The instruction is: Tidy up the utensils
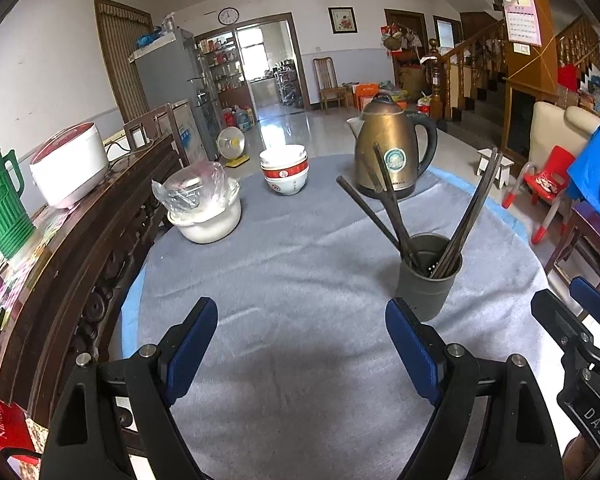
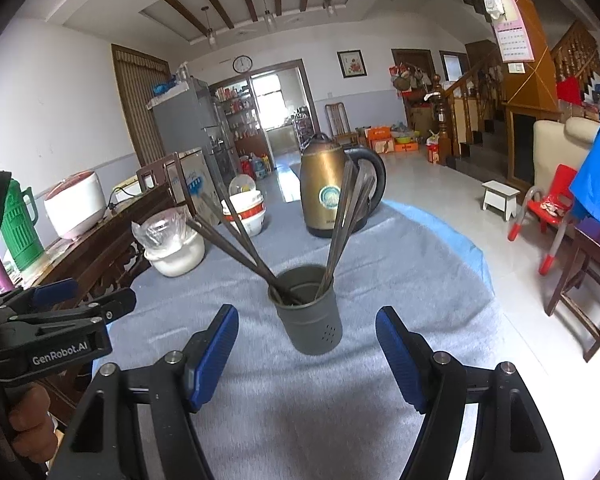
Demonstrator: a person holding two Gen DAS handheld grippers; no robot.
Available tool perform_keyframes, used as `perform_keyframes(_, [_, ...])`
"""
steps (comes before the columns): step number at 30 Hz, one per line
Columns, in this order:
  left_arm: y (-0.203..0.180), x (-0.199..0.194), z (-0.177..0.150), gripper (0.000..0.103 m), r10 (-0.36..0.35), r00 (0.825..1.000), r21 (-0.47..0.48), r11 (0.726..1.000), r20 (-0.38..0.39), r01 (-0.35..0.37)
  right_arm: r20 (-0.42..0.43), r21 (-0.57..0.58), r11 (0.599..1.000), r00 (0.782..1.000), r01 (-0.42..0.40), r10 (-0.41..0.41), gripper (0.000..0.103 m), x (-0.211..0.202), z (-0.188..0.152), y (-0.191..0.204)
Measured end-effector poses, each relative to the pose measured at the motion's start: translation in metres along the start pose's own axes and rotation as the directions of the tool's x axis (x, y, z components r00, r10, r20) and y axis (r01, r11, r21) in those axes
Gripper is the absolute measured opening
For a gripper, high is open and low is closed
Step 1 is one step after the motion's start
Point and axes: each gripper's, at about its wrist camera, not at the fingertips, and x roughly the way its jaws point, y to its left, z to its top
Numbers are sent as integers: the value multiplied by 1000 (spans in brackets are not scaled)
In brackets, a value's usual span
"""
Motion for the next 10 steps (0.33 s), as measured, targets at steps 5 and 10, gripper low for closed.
perform_keyframes(5, [4, 4, 3, 86, -9, 1000, -12, 1000, 3, 9, -2, -7, 1000, 1000, 10, -10, 75, 4, 4, -1])
perform_keyframes(10, [27, 44, -6, 87, -58, 994, -106, 993, -92, 49, -62, -12, 997, 995, 82, -82, 75, 37, 3, -20])
